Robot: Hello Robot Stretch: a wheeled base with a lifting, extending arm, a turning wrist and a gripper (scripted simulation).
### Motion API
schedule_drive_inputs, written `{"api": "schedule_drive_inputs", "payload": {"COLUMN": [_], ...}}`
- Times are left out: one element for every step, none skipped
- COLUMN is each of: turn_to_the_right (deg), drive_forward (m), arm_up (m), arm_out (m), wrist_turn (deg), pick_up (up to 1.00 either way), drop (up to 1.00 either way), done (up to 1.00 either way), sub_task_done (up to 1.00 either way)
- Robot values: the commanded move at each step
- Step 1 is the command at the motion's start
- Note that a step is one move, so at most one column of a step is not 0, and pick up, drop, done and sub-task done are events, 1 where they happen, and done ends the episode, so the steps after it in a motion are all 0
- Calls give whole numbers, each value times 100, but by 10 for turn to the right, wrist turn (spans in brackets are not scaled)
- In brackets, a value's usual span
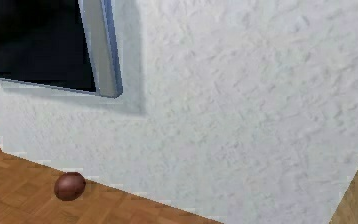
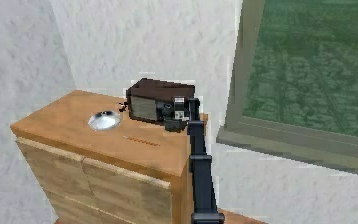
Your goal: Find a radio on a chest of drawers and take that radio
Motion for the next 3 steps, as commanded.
{"api": "schedule_drive_inputs", "payload": {"turn_to_the_right": [0, 0, 0], "drive_forward": [0, 0, 0], "arm_up": [0, 10, 0], "arm_out": [0, 0, 0], "wrist_turn": [0, 0, 0], "pick_up": [100, 0, 0], "drop": [0, 0, 0], "done": [0, 0, 100], "sub_task_done": [0, 0, 0]}}
